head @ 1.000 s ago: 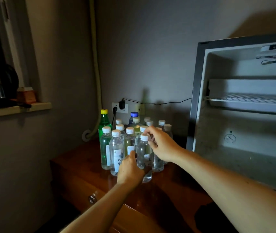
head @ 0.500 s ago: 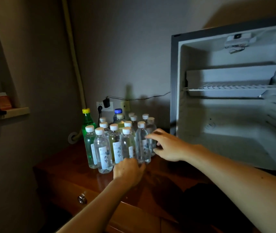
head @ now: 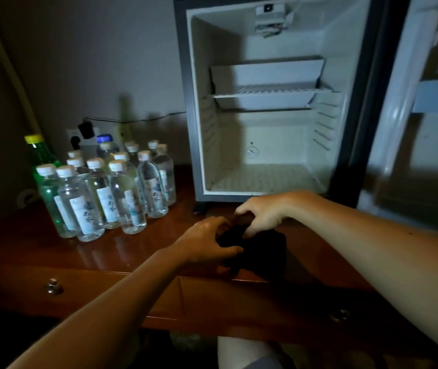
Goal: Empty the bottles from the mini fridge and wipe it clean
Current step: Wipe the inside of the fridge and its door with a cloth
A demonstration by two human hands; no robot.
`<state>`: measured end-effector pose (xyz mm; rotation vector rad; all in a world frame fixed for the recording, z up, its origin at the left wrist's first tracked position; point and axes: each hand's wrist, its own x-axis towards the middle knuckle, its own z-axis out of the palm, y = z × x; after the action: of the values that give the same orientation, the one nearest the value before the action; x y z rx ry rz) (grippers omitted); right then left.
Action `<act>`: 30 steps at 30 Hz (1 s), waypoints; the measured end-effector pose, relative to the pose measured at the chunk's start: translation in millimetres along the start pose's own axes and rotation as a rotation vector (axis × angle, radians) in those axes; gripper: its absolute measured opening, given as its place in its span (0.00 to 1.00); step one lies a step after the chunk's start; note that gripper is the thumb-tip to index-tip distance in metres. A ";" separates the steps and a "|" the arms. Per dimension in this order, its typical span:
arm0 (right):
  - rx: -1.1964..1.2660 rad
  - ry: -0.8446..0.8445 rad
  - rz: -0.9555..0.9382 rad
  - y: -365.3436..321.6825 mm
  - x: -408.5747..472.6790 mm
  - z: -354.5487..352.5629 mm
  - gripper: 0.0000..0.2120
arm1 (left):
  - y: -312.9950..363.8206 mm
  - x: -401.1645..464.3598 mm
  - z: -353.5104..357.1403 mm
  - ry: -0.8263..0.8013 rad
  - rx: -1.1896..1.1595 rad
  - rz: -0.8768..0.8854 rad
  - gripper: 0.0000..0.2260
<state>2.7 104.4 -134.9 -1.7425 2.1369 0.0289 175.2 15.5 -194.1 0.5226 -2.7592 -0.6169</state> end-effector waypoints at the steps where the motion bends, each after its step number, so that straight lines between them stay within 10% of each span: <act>1: 0.045 -0.017 -0.011 4.3 -6.3 0.7 0.33 | 4.6 0.7 3.1 -0.014 0.012 0.005 0.26; 6: -0.035 -0.118 -0.024 11.5 -22.4 13.9 0.36 | 12.1 12.1 10.4 -0.032 0.116 0.012 0.25; 22: 0.202 0.478 -0.004 58.8 -34.4 14.4 0.09 | 43.9 82.6 24.8 0.275 -0.052 0.081 0.10; 30: -0.102 0.876 0.280 104.8 -17.1 -18.3 0.27 | 77.3 172.9 24.2 0.412 0.104 0.173 0.17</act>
<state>-98.9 140.0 -136.0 -1.6636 3.0141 -0.6768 -10.5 20.4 -149.9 0.3760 -2.4180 -0.2876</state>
